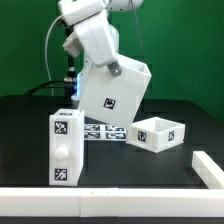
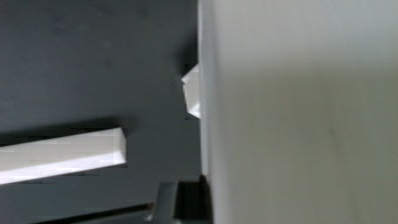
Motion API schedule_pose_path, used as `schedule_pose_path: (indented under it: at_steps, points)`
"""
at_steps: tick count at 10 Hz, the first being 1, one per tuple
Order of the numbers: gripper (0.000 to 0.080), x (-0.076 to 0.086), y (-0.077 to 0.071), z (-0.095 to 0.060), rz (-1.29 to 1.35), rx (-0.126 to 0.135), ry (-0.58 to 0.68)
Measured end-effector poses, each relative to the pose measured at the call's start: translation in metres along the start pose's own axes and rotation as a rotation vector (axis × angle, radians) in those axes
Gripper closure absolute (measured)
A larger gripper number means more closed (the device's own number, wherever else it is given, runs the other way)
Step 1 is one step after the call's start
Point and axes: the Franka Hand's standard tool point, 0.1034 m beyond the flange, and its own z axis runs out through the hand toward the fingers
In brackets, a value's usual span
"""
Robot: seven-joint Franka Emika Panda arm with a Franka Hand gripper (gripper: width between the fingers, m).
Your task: Assemble drawer
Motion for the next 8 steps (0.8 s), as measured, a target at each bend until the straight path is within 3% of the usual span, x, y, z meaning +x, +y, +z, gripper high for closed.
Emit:
schedule_pose_path:
  at_steps: [1,2,3,4,5,8]
  points:
    - [0.0765,0.004,0.001,0.001,0.002,0.002,0.012]
    - [0.0765,0.024,0.006,0.005,-0.017,0.012,0.043]
    - [0.0765,0.039,0.017,0.006,-0.036,0.026,0.074]
    - [0.0765,0.046,0.032,0.002,-0.059,0.02,0.082]
    - [0.0765,0.046,0.037,-0.001,-0.072,0.008,0.08]
    - [0.0765,0.041,0.034,0.002,-0.062,0.012,0.072]
